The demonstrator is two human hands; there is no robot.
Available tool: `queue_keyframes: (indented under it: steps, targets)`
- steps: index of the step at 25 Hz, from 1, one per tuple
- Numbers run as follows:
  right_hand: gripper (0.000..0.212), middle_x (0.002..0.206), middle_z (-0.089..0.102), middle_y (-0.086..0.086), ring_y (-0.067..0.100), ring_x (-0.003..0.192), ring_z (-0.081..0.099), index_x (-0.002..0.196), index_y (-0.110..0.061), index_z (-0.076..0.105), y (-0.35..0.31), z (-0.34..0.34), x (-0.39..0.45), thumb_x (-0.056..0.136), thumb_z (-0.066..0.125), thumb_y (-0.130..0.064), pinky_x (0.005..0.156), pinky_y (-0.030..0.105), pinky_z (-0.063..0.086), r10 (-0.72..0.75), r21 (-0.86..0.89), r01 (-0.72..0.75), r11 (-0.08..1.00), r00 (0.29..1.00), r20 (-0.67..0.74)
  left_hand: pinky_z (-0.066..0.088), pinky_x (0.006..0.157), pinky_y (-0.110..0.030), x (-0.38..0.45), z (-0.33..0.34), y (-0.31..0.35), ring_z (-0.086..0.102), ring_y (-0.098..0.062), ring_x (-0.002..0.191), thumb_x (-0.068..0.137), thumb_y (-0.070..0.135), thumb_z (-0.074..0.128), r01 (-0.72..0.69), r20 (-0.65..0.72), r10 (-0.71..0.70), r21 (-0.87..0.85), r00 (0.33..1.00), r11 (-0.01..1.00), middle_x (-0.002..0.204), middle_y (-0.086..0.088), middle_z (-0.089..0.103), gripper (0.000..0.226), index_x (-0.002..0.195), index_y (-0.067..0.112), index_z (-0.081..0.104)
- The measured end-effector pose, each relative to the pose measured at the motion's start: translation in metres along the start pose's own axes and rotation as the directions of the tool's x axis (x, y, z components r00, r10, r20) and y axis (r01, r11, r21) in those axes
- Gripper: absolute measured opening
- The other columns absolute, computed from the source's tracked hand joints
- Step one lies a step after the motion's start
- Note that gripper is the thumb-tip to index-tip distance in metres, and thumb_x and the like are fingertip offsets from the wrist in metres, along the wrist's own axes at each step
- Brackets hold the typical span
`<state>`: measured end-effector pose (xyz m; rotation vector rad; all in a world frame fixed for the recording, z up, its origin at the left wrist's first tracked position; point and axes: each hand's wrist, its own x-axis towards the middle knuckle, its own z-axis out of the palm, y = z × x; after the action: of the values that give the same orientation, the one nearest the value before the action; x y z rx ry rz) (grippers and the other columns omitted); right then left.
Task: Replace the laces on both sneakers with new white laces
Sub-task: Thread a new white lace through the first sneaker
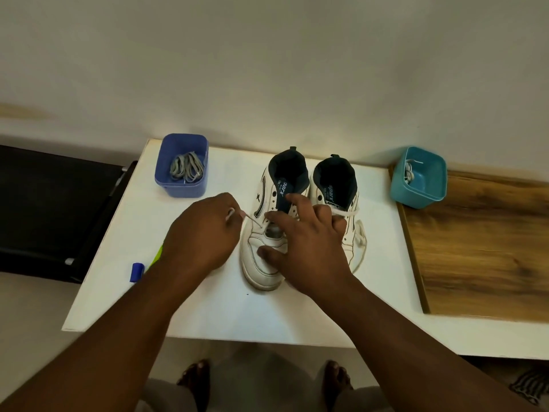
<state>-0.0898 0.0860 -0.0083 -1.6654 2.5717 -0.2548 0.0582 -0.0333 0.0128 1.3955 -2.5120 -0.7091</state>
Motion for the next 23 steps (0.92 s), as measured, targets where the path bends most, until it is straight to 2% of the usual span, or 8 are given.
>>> queue_keyframes:
  steps: [4,8,11,14,16,19,21,23]
  targets:
    - [0.060,0.160,0.029,-0.009,0.026,0.133,0.035,0.135,-0.047,0.053,-0.001,-0.001,-0.002,0.080,0.066,-0.068,0.106,0.048,0.027,0.002,0.010,-0.002,1.000,1.000,-0.003,0.033,0.058,-0.027,-0.014,-0.021,0.012,0.049,-0.015,0.065,0.096,0.028,0.050,0.040,-0.211,-0.074,-0.165,0.975,0.986,0.069,0.006,0.051,0.016,0.083,0.019,0.052]
    - [0.057,0.146,0.041,0.003,0.029,0.114,0.059,0.137,-0.028,0.050,0.008,-0.011,0.001,0.086,0.074,-0.038,0.093,0.044,0.050,0.047,0.115,-0.035,0.993,0.994,-0.103,0.040,0.070,-0.032,-0.013,-0.008,0.008,0.057,-0.018,0.083,0.096,0.034,0.049,0.149,0.101,-0.149,0.014,0.984,0.989,0.091,0.001,0.065,0.018,0.092,0.022,0.062]
    - [0.038,0.130,0.048,0.010,0.030,0.087,0.065,0.126,-0.020,0.058,0.031,-0.016,0.002,0.089,0.067,-0.017,0.075,0.040,0.057,0.140,0.006,-0.141,0.990,0.979,-0.148,0.044,0.076,-0.032,-0.010,0.000,0.007,0.059,-0.018,0.089,0.096,0.036,0.052,0.161,0.114,-0.155,-0.045,0.981,0.986,0.097,0.005,0.067,0.016,0.096,0.025,0.064]
    - [0.023,0.119,0.056,0.010,0.029,0.088,0.064,0.115,-0.020,0.071,0.038,-0.017,0.002,0.092,0.065,-0.020,0.077,0.037,0.055,0.119,-0.049,-0.130,0.990,0.976,-0.181,0.046,0.084,-0.033,-0.010,0.003,0.011,0.061,-0.017,0.101,0.096,0.043,0.054,0.122,0.086,-0.110,-0.156,0.990,0.980,0.112,0.008,0.067,0.023,0.112,0.031,0.064]
    - [0.018,0.118,0.058,0.008,0.025,0.085,0.063,0.111,-0.018,0.071,0.032,-0.023,0.003,0.095,0.064,-0.017,0.073,0.034,0.053,0.104,0.023,-0.101,0.995,0.955,-0.279,0.043,0.099,-0.042,-0.009,0.008,0.011,0.054,-0.022,0.122,0.095,0.050,0.055,0.111,0.093,-0.106,-0.051,0.990,0.992,0.135,0.005,0.060,0.040,0.133,0.037,0.057]
    - [0.017,0.119,0.060,0.004,0.014,0.093,0.060,0.116,-0.014,0.065,0.021,-0.041,0.005,0.099,0.060,-0.014,0.077,0.027,0.053,0.186,0.366,0.007,0.931,0.852,-0.490,0.033,0.110,-0.048,-0.008,0.015,0.016,0.038,-0.022,0.141,0.095,0.051,0.059,-0.077,0.021,0.078,-0.045,0.997,0.996,0.154,0.008,0.045,0.048,0.142,0.043,0.051]
    - [0.017,0.114,0.064,0.006,0.013,0.102,0.061,0.116,-0.006,0.064,0.013,-0.055,0.004,0.101,0.057,-0.008,0.087,0.026,0.053,0.207,0.516,0.183,0.837,0.766,-0.608,0.034,0.105,-0.038,-0.008,0.019,0.021,0.046,-0.015,0.134,0.093,0.052,0.058,-0.253,-0.011,0.256,-0.190,0.967,0.949,0.145,0.010,0.055,0.044,0.136,0.040,0.058]
    - [0.017,0.117,0.067,0.011,0.016,0.112,0.062,0.116,-0.001,0.066,0.009,-0.063,0.003,0.100,0.058,0.000,0.097,0.026,0.050,0.191,0.523,0.287,0.803,0.706,-0.681,0.040,0.097,-0.032,-0.008,0.021,0.023,0.060,-0.012,0.114,0.094,0.051,0.059,-0.310,0.017,0.324,-0.241,0.946,0.920,0.120,0.010,0.069,0.031,0.121,0.036,0.066]
